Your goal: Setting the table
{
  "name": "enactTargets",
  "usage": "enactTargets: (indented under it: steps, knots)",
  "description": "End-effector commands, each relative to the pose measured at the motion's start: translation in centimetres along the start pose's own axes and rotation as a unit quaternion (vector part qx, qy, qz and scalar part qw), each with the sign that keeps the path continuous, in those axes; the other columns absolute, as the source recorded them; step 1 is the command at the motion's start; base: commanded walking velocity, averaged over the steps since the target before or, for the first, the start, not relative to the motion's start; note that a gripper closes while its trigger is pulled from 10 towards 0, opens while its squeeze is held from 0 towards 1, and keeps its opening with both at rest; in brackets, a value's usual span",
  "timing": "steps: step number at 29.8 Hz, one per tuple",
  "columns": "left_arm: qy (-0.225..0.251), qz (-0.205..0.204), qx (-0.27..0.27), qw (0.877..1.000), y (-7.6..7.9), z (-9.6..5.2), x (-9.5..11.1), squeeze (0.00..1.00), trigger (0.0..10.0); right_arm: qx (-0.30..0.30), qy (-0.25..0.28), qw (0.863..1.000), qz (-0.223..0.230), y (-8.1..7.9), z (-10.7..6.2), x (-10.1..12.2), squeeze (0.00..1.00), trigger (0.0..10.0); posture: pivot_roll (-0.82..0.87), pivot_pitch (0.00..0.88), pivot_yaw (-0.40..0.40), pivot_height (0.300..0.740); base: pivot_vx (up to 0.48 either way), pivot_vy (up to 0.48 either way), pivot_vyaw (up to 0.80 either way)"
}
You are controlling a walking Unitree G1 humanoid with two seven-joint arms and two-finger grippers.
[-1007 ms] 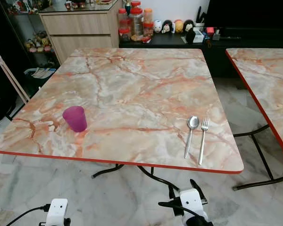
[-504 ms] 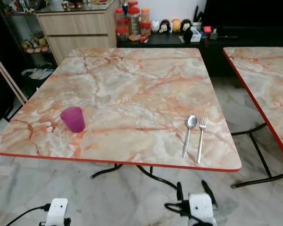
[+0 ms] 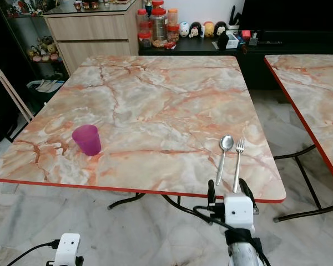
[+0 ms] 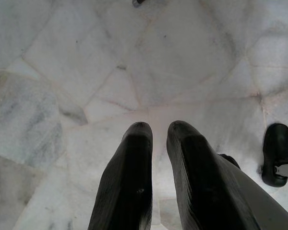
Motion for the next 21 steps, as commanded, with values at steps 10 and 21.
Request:
enactTargets:
  steps: [10,21]
  knots:
    - [0.0,0.007,0.004,1.0,-0.4,0.0,0.0,0.0,10.0,-0.043,0.024,0.997,0.057,0.3,5.3,2.6,0.0,10.0,-0.1,0.0,0.057,0.74,0.0,0.0,0.0]
    - [0.001,0.0,0.009,1.0,-0.5,0.0,0.2,0.0,10.0,-0.026,0.019,0.998,0.061,-1.2,8.0,3.2,0.0,10.0,-0.09,0.0,0.054,0.74,0.0,0.0,0.0]
Point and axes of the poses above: a point about 5 cm out from each wrist's last joint towards the gripper, its own z axis pointing out of the wrist towards the gripper, its own x axis along the axis of the wrist's last joint, y = z × x, the point moved 6 cm from there along z, pointing out of the wrist towards the gripper, and after that the axes turned 15 degrees about z, right-handed, at the moved point
